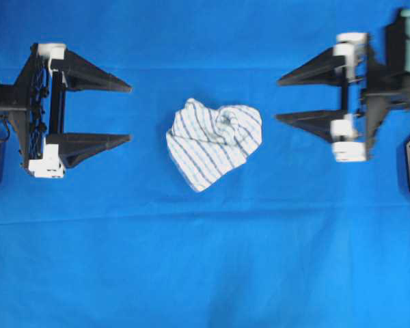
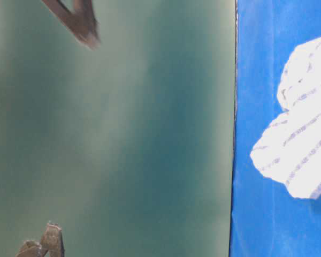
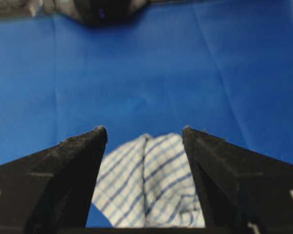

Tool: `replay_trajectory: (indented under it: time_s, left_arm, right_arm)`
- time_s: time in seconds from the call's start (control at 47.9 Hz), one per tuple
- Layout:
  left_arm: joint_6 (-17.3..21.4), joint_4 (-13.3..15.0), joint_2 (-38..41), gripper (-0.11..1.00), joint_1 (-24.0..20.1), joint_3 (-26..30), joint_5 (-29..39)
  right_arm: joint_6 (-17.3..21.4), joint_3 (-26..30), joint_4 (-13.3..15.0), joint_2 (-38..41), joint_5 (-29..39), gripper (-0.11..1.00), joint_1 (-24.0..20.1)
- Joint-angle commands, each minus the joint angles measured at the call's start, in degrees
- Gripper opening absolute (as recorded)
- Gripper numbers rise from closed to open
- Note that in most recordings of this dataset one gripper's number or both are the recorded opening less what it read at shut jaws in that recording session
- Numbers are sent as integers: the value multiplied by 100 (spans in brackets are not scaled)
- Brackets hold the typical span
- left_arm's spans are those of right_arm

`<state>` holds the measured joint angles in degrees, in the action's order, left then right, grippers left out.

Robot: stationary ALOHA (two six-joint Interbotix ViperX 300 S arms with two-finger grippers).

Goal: Hand over the towel.

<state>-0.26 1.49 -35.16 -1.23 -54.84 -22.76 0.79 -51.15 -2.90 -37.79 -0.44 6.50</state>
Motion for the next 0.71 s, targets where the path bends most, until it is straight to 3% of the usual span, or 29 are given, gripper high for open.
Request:
replay_trajectory:
  time_s: [0.0,0.23,0.689]
  left_arm:
    - [9,9,-53,92,0,62,-18]
    - [26,9,-35,92,-9,79,-18]
    - [79,9,-149,92,-9,35,9]
  right_arm:
    - [-18,-132,0,-334,-229,67,0]
    - [-18,-589,-18,-606,-826,67,-9]
    - [-9,-580,-18,-668,-703,67,-9]
